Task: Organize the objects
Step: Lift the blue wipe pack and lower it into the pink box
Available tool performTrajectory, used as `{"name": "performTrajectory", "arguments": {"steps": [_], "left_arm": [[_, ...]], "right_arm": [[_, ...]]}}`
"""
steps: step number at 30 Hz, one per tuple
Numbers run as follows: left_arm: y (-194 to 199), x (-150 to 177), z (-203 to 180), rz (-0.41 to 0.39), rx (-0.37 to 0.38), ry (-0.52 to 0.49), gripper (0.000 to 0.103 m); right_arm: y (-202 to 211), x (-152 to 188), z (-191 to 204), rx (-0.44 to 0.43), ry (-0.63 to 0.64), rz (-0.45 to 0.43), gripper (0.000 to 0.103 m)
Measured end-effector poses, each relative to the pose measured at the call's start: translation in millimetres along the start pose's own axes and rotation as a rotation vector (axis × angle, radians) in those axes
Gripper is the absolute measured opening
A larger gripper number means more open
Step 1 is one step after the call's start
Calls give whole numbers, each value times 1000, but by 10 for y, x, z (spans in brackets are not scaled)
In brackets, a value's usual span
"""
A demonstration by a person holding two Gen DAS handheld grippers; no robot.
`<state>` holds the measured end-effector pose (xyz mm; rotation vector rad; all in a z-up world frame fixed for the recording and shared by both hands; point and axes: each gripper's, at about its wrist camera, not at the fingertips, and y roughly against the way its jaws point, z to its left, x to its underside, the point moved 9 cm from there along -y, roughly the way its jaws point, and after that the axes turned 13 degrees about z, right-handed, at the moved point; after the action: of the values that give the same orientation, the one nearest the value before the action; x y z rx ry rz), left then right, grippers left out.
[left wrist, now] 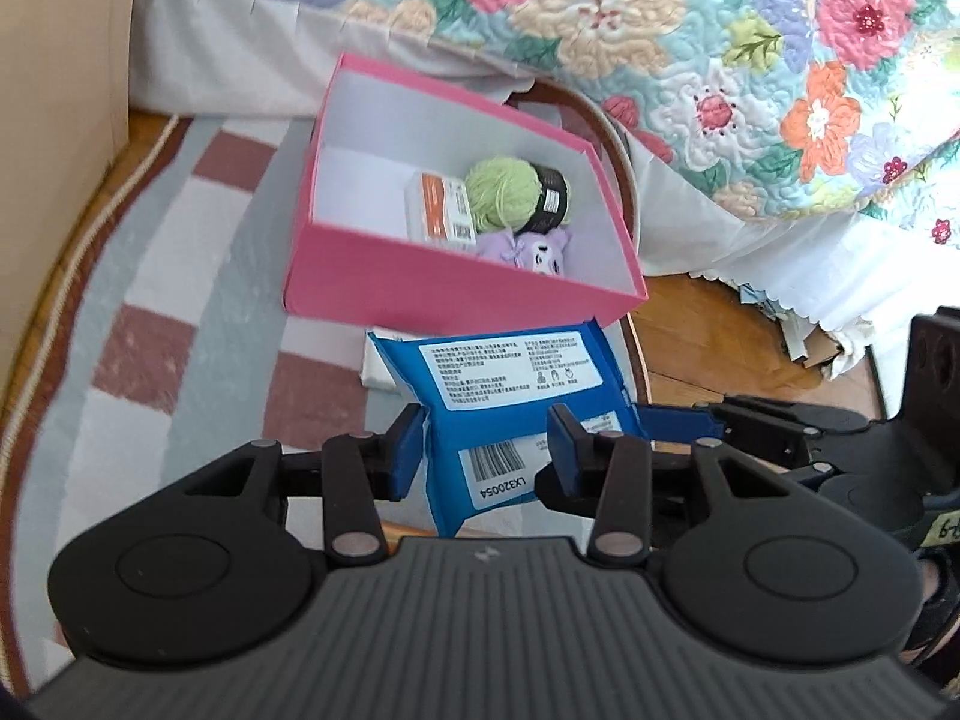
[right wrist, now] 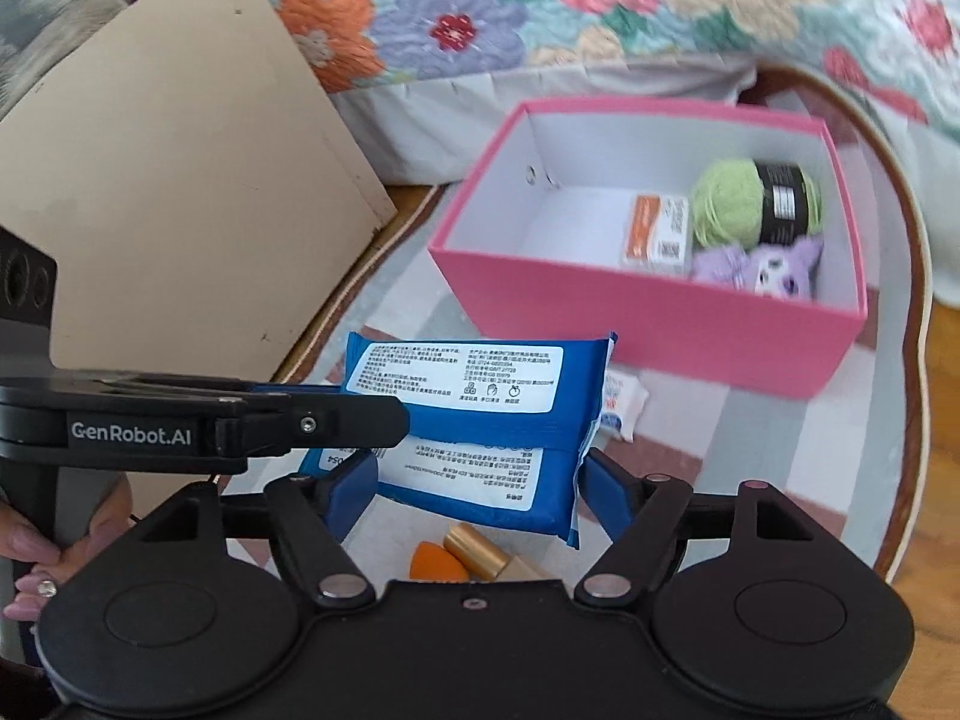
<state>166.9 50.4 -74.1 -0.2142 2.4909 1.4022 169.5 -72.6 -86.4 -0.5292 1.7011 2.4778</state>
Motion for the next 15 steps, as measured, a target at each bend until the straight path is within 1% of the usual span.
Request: {"name": "performTrajectory", "arguments": {"steps": [5,6,7,12,15], "left_arm": [[220,-233,-122,-36,-40,-31,45],[256,-305,-139,-45,-49,-36,45],[280,-368,-152,-53,-56,-42,46],[316,-756,-175,-77,-57,-42,46],[267,-984,-171,-81,-53,-44,46]], "right_arm": [[214,-221,139,18,49,-51,83],[249,-272,140,39,33,-63,83],[282,-330,155,43,42,-77,84],[370,-636,51,59,45,-134,84],[369,-824,-65,60,40,-154,84]]}}
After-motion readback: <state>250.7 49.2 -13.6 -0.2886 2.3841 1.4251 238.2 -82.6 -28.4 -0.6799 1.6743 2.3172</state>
